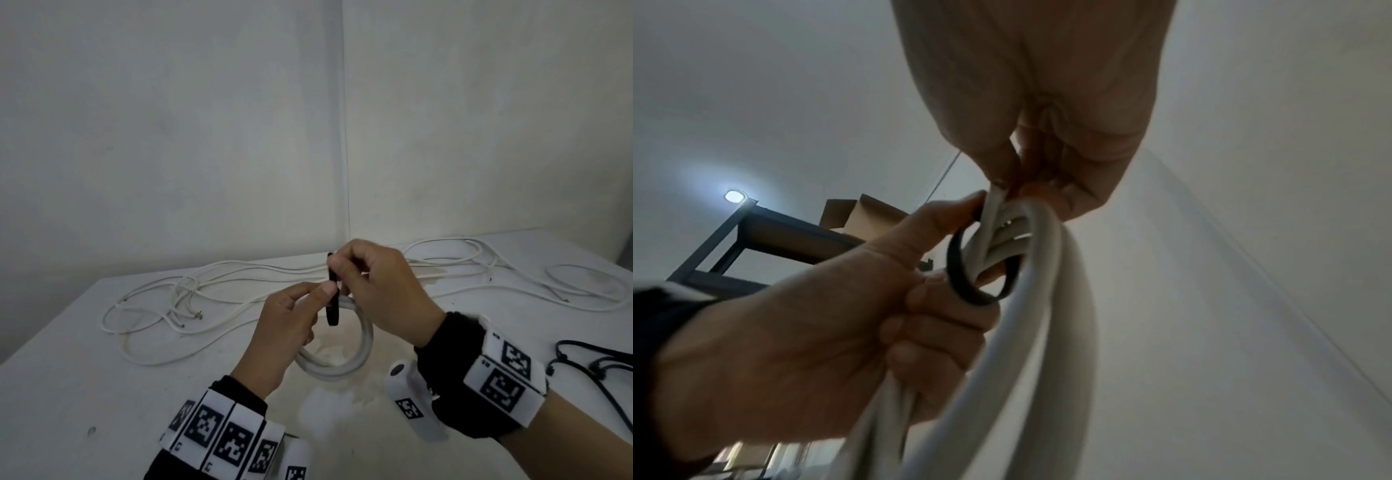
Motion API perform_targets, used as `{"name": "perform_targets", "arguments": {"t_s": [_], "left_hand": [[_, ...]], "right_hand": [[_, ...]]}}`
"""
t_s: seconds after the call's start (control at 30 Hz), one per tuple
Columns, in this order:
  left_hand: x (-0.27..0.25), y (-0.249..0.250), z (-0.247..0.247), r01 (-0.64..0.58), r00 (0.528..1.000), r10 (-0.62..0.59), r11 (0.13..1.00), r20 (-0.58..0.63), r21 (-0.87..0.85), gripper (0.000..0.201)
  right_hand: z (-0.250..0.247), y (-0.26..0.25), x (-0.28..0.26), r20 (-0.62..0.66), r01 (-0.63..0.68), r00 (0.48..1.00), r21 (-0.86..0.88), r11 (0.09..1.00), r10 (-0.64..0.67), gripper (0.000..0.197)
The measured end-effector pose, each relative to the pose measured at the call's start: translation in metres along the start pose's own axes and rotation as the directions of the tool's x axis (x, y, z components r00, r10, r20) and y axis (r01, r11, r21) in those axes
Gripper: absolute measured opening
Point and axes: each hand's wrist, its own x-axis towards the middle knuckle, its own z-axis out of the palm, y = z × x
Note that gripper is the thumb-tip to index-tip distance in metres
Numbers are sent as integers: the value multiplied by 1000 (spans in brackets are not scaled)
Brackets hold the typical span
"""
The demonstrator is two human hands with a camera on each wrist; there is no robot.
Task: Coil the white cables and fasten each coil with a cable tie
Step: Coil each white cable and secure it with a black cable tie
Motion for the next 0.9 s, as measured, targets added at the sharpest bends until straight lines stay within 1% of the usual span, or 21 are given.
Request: {"name": "perform_targets", "arguments": {"t_s": [0.07,0.13,0.2,0.3,0.37,0.5,0.6,0.73,0.83,0.9], "left_hand": [[0,3,2,2,1000,-2,1000,4,-14,22],[-1,5,4,11,1000,-11,1000,8,-21,20],[-3,4,4,16,1000,-16,1000,16,-23,19],[-5,2,4,32,999,-31,998,14,-47,19],[-4,2,4,39,999,-38,997,11,-63,21],[-3,7,8,18,1000,-17,998,16,-68,24],[-2,9,8,4,1000,-3,999,20,-52,32],[-3,8,9,7,999,-6,1000,49,-18,21],[-5,7,12,2,998,0,1000,64,-22,17],[-4,6,12,12,998,-11,1000,61,-20,18]], "right_hand": [[-5,-4,6,-57,-29,998,100,995,35,22],[-9,-7,9,-70,-42,996,168,985,55,24],[-12,-6,9,-12,-51,998,185,981,54,24],[-12,-3,4,142,-91,988,179,980,66,19],[-11,-4,0,177,-95,982,178,979,63,18],[-10,-5,-2,97,-73,994,258,963,49,16],[-11,-5,-3,54,-44,998,252,967,31,15],[-12,-5,-3,10,-22,1000,157,987,21,21],[-12,-2,1,-47,-35,998,142,989,42,25],[-10,0,2,-51,-52,997,153,987,60,23]]}}
